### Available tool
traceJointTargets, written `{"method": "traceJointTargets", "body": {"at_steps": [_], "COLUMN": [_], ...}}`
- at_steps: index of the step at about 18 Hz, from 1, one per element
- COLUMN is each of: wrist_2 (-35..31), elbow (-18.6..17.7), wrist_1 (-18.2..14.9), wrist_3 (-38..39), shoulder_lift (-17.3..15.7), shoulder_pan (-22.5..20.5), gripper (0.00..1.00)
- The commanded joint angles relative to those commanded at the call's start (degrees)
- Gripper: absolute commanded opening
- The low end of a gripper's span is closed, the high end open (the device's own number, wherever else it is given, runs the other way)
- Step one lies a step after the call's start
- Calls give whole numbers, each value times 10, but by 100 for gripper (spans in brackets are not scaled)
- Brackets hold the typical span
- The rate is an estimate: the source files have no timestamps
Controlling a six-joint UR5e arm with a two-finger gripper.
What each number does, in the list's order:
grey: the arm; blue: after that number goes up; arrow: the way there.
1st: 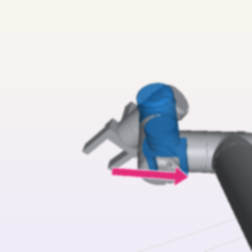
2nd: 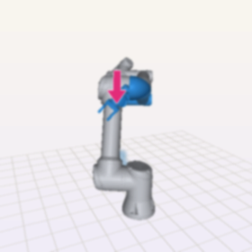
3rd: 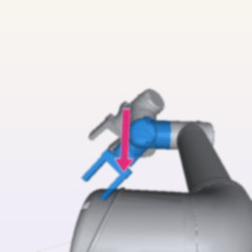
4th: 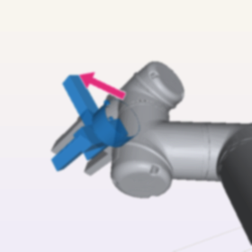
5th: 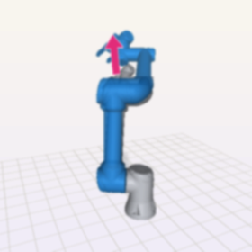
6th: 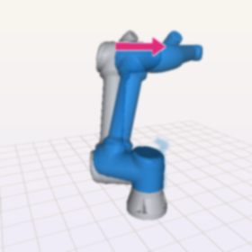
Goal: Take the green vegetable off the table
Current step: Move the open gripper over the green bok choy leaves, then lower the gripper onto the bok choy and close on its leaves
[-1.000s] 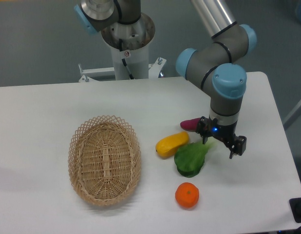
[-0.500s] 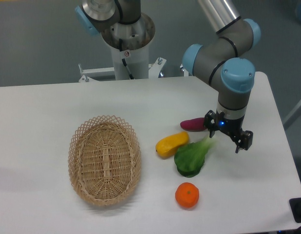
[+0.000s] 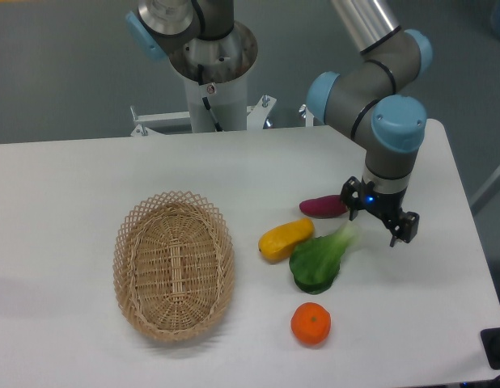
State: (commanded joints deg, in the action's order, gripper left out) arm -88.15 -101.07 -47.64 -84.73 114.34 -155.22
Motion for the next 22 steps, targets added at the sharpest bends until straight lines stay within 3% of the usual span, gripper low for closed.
{"method": "traceJointTargets", "body": {"at_steps": [4,7,10,22], "wrist_2": [1,0,-4,-37], "elbow": [-21,-18,-25,-41], "wrist_1": [1,3,29,49], "wrist_3": [-2,1,1,4], "shoulder_lift": [-1,8,18,25], "shoulder_pan": [3,10,17,24], "gripper": [100,100,100,100]}}
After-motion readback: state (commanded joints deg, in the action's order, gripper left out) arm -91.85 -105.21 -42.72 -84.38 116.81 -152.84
